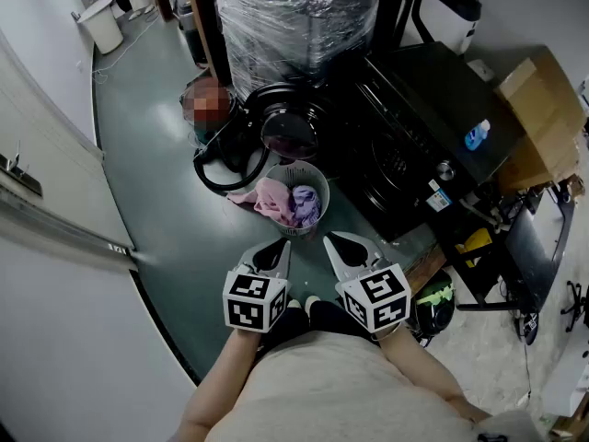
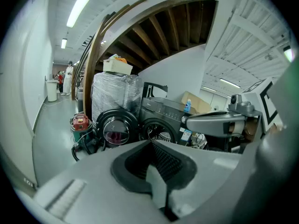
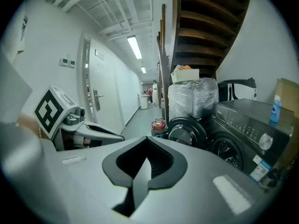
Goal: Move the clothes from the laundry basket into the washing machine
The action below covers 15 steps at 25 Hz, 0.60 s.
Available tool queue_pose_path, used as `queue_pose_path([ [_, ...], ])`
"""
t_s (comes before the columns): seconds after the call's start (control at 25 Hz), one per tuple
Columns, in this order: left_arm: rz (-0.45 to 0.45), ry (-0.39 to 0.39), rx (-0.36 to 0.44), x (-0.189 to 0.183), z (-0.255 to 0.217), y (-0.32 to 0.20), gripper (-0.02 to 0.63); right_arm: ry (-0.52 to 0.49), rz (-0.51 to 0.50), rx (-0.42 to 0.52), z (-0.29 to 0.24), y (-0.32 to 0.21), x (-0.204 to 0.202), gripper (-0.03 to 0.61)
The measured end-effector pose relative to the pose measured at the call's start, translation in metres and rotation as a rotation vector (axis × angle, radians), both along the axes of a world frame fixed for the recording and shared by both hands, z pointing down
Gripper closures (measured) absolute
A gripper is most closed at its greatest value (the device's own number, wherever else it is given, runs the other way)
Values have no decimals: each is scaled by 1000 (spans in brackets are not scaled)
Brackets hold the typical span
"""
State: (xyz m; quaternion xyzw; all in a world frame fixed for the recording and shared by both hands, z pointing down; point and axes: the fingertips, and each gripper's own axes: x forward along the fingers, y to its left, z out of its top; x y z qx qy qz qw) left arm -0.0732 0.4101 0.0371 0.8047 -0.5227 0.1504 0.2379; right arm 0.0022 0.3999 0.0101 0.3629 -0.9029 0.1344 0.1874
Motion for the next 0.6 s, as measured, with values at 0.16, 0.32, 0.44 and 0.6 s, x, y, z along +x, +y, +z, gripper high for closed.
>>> queue_pose_path([
  [0.16, -12, 31, -12, -4, 2, -2, 614, 4, -5, -1, 3, 0, 1, 555],
  [0.32, -13, 50, -24, -4, 3, -3, 614, 3, -38, -6, 4, 2, -3, 555],
  [0.44, -14, 44, -32, -3, 6, -4, 613, 20, -45, -11, 7, -2, -3, 555],
  [0.6, -37, 41, -28, -4, 8, -7, 614, 14, -34, -21, 12, -7, 2, 555],
])
